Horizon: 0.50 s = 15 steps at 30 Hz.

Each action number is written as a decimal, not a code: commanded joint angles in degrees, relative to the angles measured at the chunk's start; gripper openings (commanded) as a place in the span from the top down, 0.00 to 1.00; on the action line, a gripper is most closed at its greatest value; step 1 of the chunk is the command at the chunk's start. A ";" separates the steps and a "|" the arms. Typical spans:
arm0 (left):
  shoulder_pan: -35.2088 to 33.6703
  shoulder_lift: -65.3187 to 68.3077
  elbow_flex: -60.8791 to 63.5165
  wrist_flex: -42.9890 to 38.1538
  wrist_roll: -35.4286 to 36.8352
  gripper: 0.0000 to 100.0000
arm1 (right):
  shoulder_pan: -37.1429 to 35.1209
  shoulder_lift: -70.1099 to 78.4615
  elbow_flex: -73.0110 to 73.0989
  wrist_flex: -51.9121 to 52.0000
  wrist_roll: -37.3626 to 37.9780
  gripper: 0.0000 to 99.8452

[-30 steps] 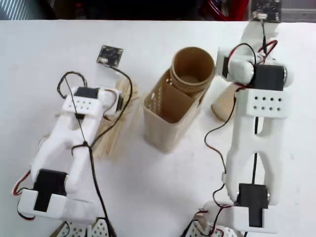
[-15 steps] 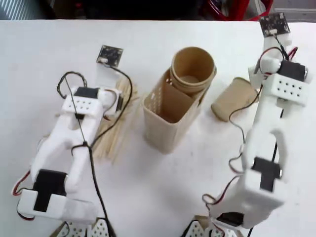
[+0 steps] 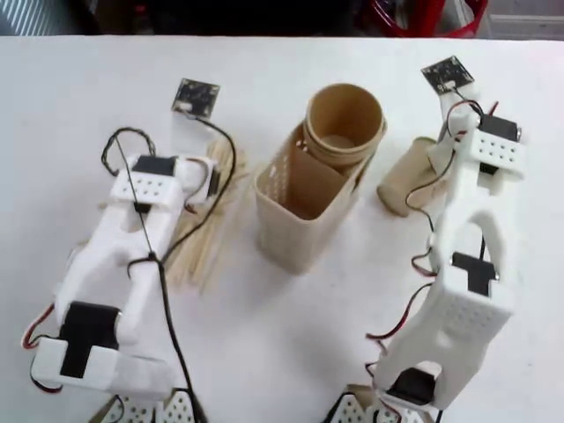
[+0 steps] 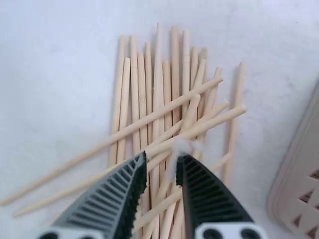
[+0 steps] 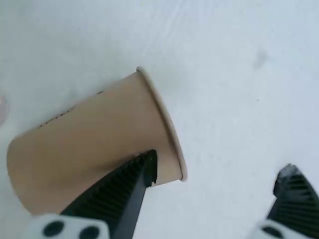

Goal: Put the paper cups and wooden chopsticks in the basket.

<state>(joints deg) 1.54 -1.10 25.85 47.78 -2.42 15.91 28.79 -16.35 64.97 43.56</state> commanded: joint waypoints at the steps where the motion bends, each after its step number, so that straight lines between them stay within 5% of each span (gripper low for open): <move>1: 0.66 -1.98 -0.26 -1.23 0.26 0.88 | 0.40 3.12 0.70 0.31 0.97 0.65; 7: 0.66 -1.98 -0.26 -1.23 0.26 0.88 | 2.86 3.47 0.70 3.74 10.11 0.80; 15: 0.66 -1.98 -0.35 -1.23 0.26 0.88 | 6.55 -0.40 1.93 6.99 12.75 0.78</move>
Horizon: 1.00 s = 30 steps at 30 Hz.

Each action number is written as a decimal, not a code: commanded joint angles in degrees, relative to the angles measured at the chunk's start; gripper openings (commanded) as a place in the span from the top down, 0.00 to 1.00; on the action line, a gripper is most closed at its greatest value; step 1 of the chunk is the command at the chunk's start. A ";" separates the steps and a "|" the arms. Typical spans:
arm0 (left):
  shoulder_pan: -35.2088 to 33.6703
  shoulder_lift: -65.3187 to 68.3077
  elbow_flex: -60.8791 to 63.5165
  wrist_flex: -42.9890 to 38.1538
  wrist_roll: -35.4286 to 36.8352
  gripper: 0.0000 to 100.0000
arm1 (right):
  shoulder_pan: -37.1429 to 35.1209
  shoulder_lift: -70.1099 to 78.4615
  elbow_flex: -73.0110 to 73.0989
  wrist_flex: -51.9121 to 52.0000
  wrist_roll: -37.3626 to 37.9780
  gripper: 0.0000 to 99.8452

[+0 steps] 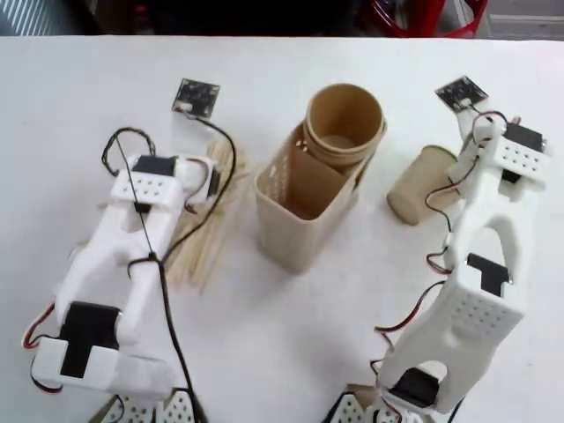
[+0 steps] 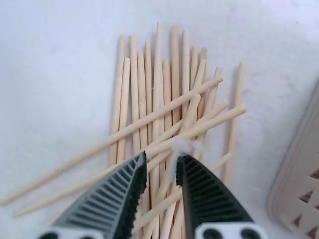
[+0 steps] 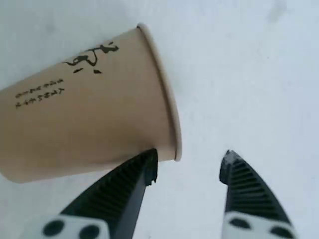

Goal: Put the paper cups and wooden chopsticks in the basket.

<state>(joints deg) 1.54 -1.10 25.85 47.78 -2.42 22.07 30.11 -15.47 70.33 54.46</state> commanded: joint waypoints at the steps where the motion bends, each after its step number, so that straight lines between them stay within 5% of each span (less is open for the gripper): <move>1: 0.66 -1.98 -0.35 -1.23 0.26 0.88 | 0.13 -2.59 1.93 2.86 3.60 0.78; 12: 0.66 -1.98 -0.26 -1.23 0.26 0.88 | 1.80 -9.54 12.92 0.92 8.26 0.72; 20: 0.66 -1.98 -0.26 -1.23 0.26 0.88 | 3.91 -26.42 13.19 3.38 -14.33 0.77; 30: 0.57 -1.98 -0.26 -1.23 0.26 0.88 | -8.66 -52.62 34.11 -5.76 -33.58 0.83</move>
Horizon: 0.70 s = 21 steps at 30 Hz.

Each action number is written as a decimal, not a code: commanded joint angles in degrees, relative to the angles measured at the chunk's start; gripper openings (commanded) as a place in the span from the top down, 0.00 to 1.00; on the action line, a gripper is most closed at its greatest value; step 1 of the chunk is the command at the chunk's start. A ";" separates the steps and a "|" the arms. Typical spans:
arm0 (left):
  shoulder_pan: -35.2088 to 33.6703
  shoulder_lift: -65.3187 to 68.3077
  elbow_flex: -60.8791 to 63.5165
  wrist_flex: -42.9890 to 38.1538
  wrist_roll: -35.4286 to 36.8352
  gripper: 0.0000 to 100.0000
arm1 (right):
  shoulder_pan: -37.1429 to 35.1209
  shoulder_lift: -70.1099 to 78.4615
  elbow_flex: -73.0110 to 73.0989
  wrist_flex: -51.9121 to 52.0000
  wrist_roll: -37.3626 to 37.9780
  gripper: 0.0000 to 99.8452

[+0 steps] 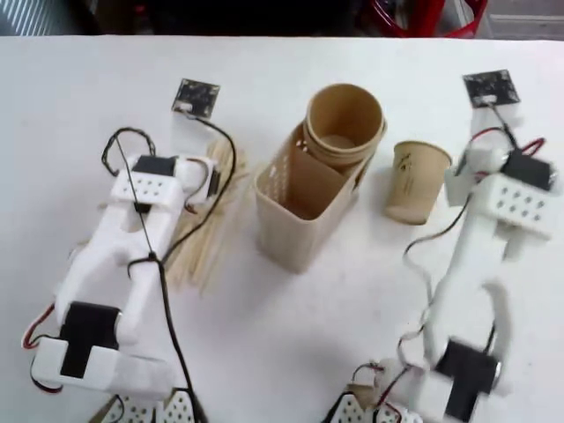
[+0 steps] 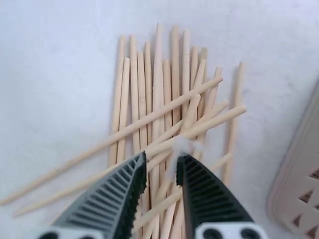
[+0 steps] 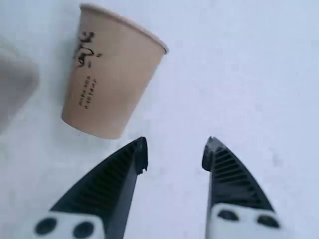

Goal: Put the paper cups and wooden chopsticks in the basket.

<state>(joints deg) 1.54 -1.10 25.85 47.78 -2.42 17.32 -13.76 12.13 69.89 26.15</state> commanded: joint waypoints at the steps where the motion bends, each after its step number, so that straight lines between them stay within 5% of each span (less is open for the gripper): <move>1: 0.57 -1.98 -0.26 -1.23 0.26 0.88 | -5.93 -10.86 9.85 -7.34 -6.95 0.83; 8: 0.13 -1.98 -0.26 -1.23 0.26 0.88 | -14.64 -15.52 28.84 -22.64 -12.66 0.84; 21: 0.13 -2.07 -0.26 -0.97 0.26 0.88 | -7.87 -11.38 39.82 -34.59 -7.56 0.84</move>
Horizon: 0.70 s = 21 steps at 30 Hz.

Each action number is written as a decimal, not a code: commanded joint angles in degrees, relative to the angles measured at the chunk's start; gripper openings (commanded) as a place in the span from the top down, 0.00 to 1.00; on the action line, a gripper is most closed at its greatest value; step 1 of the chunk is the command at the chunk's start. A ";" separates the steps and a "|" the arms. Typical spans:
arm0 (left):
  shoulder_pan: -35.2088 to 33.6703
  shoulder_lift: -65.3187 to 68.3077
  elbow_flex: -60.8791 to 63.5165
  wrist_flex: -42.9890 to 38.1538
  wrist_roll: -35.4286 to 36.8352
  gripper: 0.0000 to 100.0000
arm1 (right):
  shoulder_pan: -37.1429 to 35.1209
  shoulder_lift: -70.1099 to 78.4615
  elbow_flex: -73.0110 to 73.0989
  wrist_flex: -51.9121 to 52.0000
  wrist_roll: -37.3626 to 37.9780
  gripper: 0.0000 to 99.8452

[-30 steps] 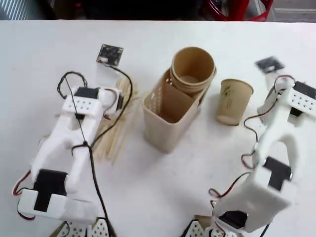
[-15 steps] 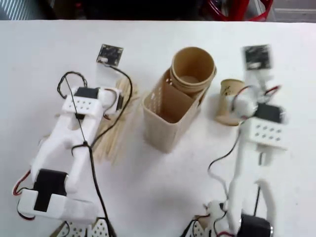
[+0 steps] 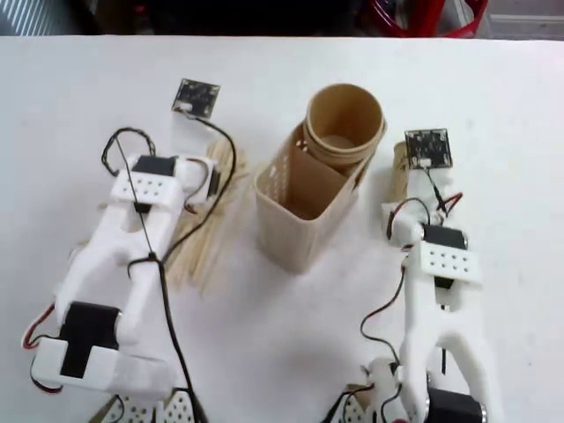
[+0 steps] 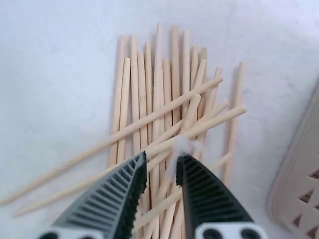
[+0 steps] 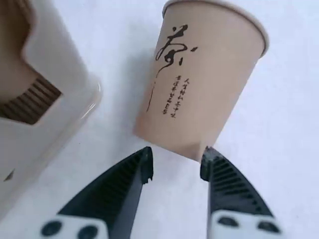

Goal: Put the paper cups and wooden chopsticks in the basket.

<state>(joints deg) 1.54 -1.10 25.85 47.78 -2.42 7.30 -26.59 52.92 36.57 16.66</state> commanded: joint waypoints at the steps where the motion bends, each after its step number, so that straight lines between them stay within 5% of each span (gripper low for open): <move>1: 0.13 -2.07 -0.26 -0.97 0.26 0.88 | 2.77 3.30 -2.11 -1.27 1.85 0.84; 11: 0.48 -2.07 -0.26 -1.14 0.26 0.88 | 15.43 7.87 -20.92 12.09 -1.32 0.83; 15: 0.48 -1.98 -0.26 -1.14 0.26 0.88 | 7.43 6.64 -28.04 18.59 -7.03 0.83; 21: 0.13 -1.98 -0.26 -1.14 0.26 0.88 | -1.71 7.34 -28.31 11.65 -7.47 0.83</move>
<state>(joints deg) 1.54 -1.10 25.85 47.78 -2.42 8.09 -17.54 26.64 52.66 9.80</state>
